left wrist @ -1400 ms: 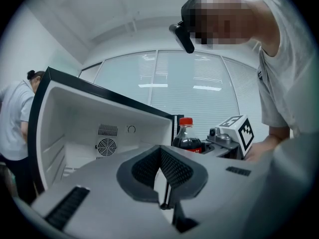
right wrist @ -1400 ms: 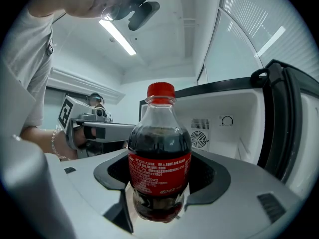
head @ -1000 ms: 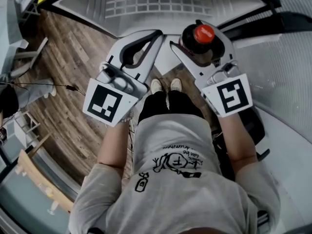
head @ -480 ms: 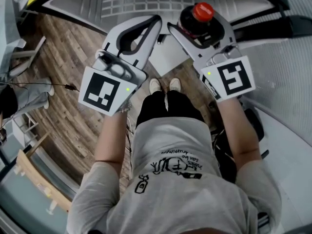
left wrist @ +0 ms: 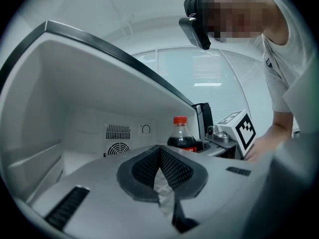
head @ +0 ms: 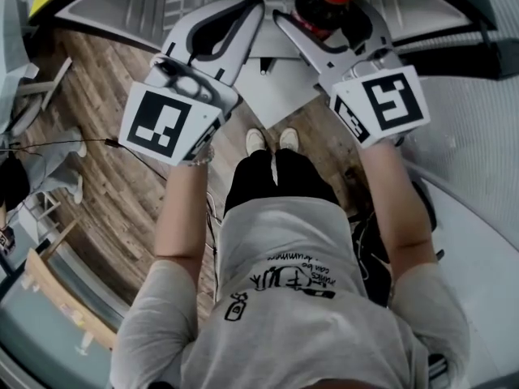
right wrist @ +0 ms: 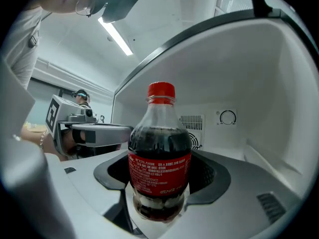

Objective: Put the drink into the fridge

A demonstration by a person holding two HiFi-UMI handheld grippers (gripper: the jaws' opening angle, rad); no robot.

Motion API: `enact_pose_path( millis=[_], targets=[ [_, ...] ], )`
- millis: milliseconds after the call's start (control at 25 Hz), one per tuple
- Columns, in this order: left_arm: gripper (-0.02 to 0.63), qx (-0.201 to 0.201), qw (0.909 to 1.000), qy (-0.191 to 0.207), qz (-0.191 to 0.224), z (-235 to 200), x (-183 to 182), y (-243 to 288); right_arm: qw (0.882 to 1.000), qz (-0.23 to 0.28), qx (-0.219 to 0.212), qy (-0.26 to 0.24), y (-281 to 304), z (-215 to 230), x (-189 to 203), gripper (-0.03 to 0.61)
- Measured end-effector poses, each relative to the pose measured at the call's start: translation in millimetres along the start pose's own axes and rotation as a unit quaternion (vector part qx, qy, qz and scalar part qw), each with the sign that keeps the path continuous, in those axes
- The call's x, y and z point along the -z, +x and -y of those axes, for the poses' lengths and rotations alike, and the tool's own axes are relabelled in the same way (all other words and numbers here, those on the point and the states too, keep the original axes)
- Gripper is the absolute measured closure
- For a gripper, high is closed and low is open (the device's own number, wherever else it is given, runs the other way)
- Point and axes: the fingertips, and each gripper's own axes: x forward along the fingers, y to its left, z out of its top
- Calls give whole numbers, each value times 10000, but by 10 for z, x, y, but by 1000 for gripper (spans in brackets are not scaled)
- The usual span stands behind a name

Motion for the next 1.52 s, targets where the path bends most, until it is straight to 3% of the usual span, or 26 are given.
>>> enact_pose_path(
  millis=[560,1520],
  targets=[
    [612,-116,9998,-101,100,-315,94,264,9999,119,26,91,416,327,54,253],
    [612,-243,9995,-83,-191,-529,295,431,9996,65,-23,274,696,464,269,253]
  ],
)
